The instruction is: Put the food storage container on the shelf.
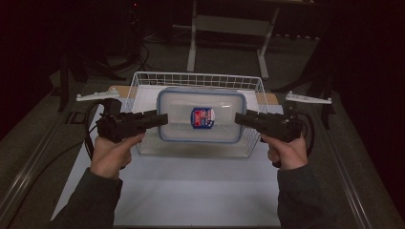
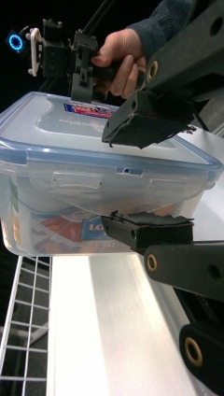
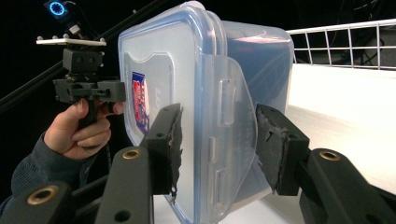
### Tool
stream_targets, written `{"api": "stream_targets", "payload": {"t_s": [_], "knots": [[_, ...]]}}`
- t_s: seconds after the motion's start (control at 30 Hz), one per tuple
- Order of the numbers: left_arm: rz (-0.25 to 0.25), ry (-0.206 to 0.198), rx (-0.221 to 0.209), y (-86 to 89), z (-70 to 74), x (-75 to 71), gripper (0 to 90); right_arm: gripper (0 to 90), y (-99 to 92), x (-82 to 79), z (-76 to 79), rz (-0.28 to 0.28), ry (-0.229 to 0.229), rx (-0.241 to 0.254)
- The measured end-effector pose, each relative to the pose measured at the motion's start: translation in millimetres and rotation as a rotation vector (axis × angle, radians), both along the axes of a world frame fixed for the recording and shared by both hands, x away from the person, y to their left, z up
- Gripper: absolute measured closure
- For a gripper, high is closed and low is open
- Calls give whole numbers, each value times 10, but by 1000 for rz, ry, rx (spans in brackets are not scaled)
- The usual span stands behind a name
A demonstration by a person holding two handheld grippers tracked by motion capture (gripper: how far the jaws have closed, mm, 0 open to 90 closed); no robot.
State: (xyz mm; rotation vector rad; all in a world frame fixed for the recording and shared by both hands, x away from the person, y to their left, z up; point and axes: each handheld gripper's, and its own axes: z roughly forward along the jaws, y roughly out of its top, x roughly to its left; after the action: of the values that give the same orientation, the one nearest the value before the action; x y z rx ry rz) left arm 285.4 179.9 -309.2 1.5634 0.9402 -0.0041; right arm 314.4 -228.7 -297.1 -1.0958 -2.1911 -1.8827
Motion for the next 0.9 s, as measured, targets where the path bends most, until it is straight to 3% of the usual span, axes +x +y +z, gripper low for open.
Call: {"api": "stream_targets", "payload": {"t_s": [0.4,0.53,0.9], "knots": [[18,53,-14,36,-8,281,539,523,61,251,29,-17,39,-9],[29,75,-7,37,-40,373,539,517,86,405,-28,-25,78,-9],[49,120,7,53,-142,565,529,509,154,593,-146,-36,126,-33]]}}
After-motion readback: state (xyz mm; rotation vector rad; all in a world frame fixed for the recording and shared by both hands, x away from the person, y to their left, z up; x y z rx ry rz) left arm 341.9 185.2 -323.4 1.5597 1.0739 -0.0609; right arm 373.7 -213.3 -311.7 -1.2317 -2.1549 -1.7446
